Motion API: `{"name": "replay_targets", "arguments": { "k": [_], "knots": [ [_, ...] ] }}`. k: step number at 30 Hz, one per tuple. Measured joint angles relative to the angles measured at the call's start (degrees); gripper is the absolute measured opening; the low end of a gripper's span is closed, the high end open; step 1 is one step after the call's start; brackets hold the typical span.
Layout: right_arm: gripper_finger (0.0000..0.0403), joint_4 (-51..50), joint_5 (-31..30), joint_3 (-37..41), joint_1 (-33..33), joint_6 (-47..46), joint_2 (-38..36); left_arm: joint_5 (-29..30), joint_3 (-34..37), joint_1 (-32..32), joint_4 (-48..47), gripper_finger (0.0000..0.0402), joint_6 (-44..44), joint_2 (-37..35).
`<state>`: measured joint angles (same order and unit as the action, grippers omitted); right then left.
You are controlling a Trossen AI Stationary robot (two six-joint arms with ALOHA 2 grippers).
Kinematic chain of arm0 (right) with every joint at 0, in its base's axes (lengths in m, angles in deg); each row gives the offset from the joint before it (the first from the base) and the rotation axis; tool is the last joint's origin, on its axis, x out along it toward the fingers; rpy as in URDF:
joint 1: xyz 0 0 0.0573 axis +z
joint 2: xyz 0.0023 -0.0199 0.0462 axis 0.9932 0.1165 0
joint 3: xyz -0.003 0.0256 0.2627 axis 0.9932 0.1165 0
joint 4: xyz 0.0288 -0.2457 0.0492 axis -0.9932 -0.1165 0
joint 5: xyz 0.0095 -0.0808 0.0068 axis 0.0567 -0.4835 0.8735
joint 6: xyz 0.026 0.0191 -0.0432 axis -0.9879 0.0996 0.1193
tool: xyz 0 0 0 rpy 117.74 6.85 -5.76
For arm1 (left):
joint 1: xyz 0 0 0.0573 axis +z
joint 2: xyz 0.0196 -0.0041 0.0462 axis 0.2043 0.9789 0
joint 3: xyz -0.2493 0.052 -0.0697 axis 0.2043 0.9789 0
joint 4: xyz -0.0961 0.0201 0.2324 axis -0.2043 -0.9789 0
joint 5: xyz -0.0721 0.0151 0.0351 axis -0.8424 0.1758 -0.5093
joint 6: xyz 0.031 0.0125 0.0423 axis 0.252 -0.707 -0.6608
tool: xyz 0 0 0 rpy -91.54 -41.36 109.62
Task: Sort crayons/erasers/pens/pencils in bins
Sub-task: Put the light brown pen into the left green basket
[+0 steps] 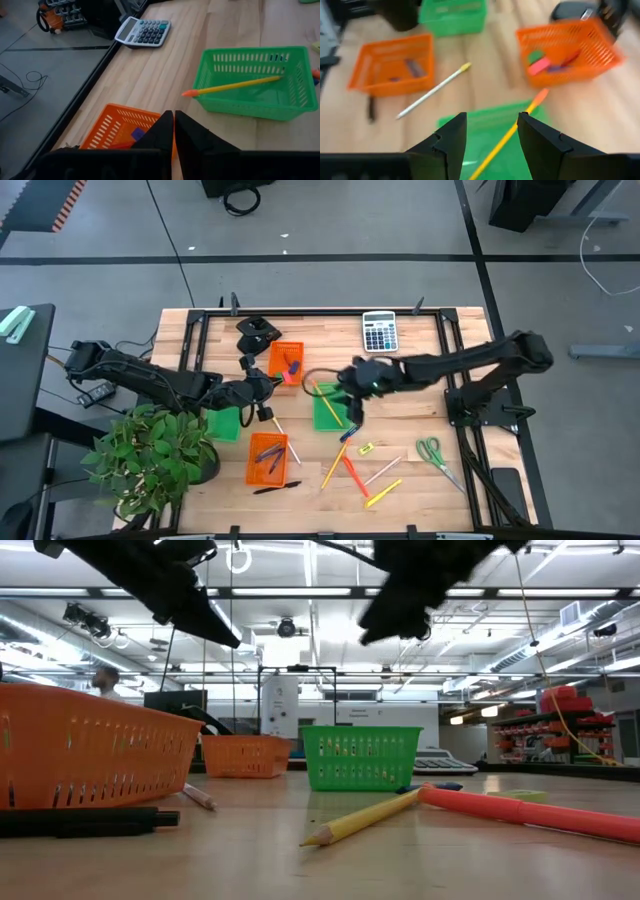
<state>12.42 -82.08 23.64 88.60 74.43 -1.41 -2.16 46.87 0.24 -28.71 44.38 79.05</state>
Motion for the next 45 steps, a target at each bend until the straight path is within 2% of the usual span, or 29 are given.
{"name": "replay_targets", "arguments": {
  "k": [3,7,10,17,23,29,38,45],
  "knots": [
    [0.0181,1.1,-2.4,6.4,4.0,-6.2,-2.9,0.0,0.0,0.0,0.1,0.0025,0.2,0.0],
    [0.0181,9.0,-4.3,15.8,9.5,-15.3,-5.0,-0.1,-0.1,-0.5,0.1,0.0027,0.6,0.0],
    [0.0181,14.7,-4.4,20.4,14.1,-20.2,-5.1,-2.2,-0.9,-1.7,0.1,0.0023,-0.6,0.0],
    [0.0181,18.0,-16.2,23.8,25.2,-19.6,-4.4,-4.8,-2.2,-5.5,1.5,0.0017,4.8,0.0],
    [0.0181,19.0,-20.9,27.1,34.3,-24.6,-4.0,-4.8,-2.1,-9.0,1.8,0.0018,12.7,1.7],
    [0.0181,21.4,-27.3,30.8,42.6,-26.9,-3.6,-4.4,-2.1,-13.1,12.1,0.0013,14.3,8.0],
    [0.0181,24.5,-28.9,35.6,48.7,-27.9,-3.6,-4.5,-2.0,-15.1,31.0,0.0021,13.1,18.1],
    [0.0181,24.4,-28.8,39.2,48.9,-28.4,-3.5,-4.5,-2.0,-15.1,31.5,0.0013,13.1,19.4]
  ]
}}
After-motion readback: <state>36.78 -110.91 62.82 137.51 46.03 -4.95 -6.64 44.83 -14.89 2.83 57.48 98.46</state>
